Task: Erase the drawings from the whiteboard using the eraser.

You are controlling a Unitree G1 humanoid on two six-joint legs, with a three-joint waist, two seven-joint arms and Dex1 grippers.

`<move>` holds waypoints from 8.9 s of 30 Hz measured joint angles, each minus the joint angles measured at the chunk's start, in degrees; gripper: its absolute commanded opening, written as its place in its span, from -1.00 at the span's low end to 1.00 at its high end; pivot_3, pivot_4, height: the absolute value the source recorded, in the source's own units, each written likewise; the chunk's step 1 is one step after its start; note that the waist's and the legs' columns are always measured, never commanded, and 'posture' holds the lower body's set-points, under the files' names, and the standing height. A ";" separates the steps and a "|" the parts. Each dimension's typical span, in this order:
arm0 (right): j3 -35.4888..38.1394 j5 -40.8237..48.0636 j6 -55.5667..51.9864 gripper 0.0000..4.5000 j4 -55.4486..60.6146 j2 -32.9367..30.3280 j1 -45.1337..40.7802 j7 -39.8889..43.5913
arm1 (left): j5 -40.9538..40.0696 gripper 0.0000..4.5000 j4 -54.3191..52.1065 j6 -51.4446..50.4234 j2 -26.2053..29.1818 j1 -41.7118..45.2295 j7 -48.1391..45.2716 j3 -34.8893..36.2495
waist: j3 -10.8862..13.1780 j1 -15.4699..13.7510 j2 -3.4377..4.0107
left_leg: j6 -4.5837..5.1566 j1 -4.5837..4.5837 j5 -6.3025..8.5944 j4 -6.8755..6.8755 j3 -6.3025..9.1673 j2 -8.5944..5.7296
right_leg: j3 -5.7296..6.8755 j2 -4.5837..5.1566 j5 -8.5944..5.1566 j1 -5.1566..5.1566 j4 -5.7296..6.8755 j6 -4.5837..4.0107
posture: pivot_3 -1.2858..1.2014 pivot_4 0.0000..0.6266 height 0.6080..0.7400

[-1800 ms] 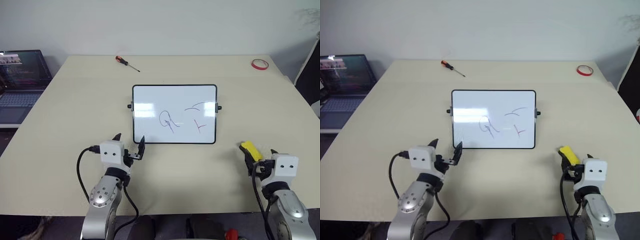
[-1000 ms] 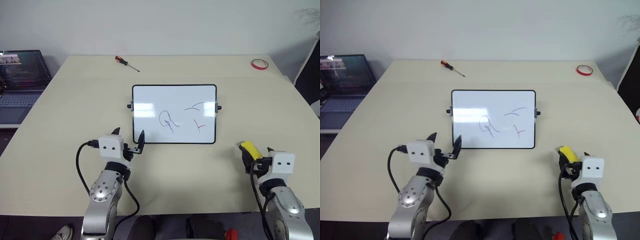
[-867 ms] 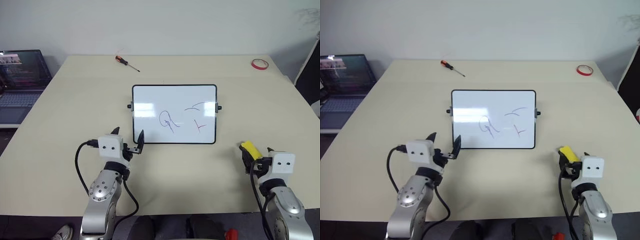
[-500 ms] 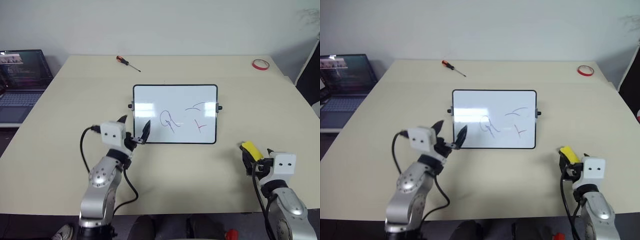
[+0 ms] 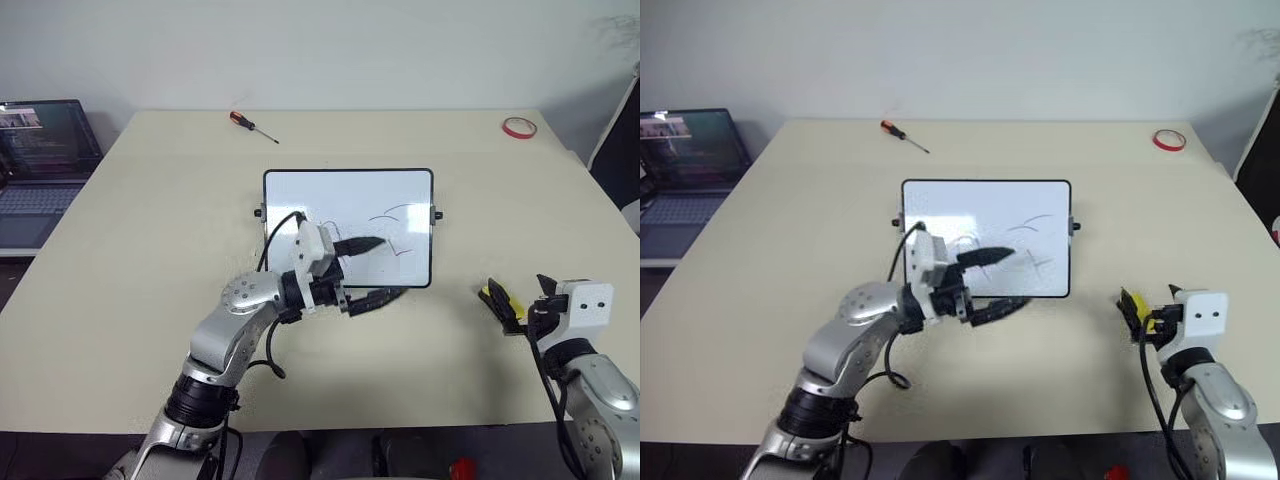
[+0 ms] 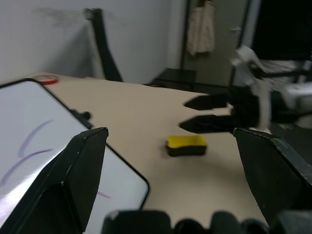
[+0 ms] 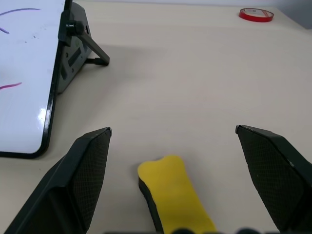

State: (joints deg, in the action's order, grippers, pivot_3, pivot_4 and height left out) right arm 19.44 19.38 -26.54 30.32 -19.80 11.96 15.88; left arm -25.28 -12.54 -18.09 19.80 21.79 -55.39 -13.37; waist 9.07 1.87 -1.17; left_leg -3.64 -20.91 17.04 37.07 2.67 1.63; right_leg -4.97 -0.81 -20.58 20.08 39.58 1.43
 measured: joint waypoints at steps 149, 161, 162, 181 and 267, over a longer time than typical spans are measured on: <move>-1.49 0.98 0.92 -0.45 -16.87 -2.73 -5.94 5.94 | 9.90 1.00 10.18 13.42 0.12 -0.79 -2.77 -4.16 | 0.01 -0.09 0.01 | 0.03 -0.02 0.01 0.05 0.04 0.03 | 0.00 0.02 0.00 -0.01 0.05 0.00 | 0.03 -0.52 1.00; -1.51 -0.12 1.27 -0.45 -17.12 -2.82 -6.74 4.90 | 10.49 1.00 10.18 13.54 0.10 -0.68 -1.64 -4.16 | 0.01 -0.09 0.02 | 0.03 -0.02 0.01 0.05 0.04 0.03 | 0.00 0.02 0.00 -0.01 0.05 0.00 | 0.03 -0.52 1.00; -1.60 -0.44 1.81 -0.45 -17.11 -2.92 -6.81 4.90 | 10.68 1.00 10.18 13.54 0.10 -0.69 -1.11 -4.06 | 0.01 -0.09 0.01 | 0.03 -0.02 0.01 0.05 0.04 0.03 | 0.00 0.02 0.00 -0.01 0.05 0.00 | 0.03 -0.52 1.00; -9.73 -7.90 17.66 -0.45 -24.92 2.20 -23.45 2.14 | 20.92 1.00 6.07 15.96 -1.31 -11.51 20.99 2.02 | 0.03 0.00 0.02 | 0.03 -0.01 0.01 0.09 0.03 0.05 | -0.01 0.23 0.00 0.06 0.14 0.00 | 0.03 -0.52 1.00; -23.72 -24.77 36.47 -0.45 -43.01 4.68 -38.03 0.47 | 23.76 1.00 6.03 16.05 -3.27 -10.28 25.81 1.75 | 0.03 0.14 0.03 | 0.02 -0.01 0.00 0.12 -0.01 0.07 | 0.00 0.30 0.00 0.13 0.29 0.00 | 0.03 -0.52 1.00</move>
State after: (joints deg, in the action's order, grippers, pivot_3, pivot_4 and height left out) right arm -4.29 -5.39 9.93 -12.69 -15.12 -26.06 16.36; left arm -1.52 -6.51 -2.04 16.53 11.51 -29.58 -11.62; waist 9.10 2.01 -1.14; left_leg -3.62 -20.92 17.04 37.18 2.67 1.70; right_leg -4.98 -0.52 -20.57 20.22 39.87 1.43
